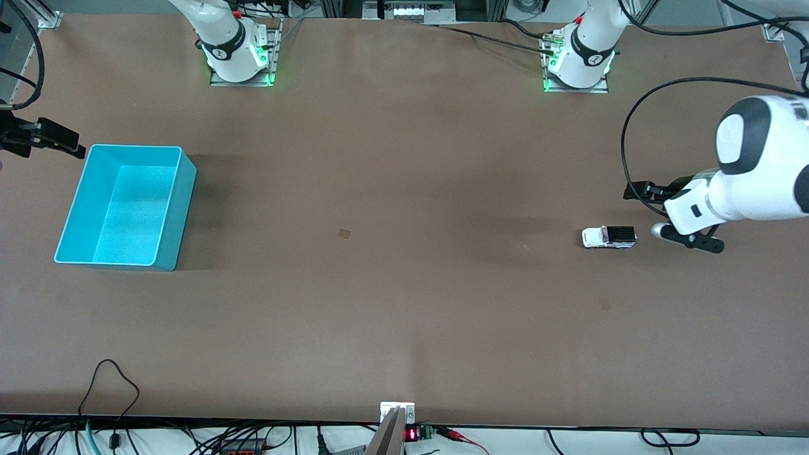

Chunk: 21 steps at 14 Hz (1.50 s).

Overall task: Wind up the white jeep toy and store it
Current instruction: 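Move the left gripper over the white toy jeep, then lower the left gripper and close it on the white jeep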

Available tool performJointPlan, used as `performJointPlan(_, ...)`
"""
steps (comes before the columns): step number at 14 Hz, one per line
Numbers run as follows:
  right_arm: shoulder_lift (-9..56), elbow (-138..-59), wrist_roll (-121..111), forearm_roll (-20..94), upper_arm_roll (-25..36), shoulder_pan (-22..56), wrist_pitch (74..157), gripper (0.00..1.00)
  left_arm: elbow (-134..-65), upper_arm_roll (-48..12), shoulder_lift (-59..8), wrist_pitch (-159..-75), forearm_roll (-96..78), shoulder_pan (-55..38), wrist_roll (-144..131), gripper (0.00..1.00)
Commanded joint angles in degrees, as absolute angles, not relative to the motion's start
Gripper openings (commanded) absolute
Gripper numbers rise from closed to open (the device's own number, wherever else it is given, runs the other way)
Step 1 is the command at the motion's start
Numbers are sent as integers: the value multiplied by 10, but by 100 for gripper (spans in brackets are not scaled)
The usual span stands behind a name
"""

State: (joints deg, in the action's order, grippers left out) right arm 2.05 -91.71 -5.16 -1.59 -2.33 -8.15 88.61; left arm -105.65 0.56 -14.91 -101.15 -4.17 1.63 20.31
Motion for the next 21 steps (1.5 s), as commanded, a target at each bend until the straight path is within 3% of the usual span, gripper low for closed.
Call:
performJointPlan(1,28,-904,-63,-7,-26,-88,882,100,-1120,-10,-134,-1084,-3,19,277,100)
performJointPlan(4,28,-904,-63,-7,-19,-94,881,100,-1136,-11,-153,-1158,35,19,399,100)
performJointPlan(11,25,-904,-45,-13,-20,-86,908,100,-1137,-15,-198,-1219,34,25,730,100)
performJointPlan(21,25,-903,11,-11,-22,-85,914,100,-1177,-47,-229,-1326,35,66,881,100)
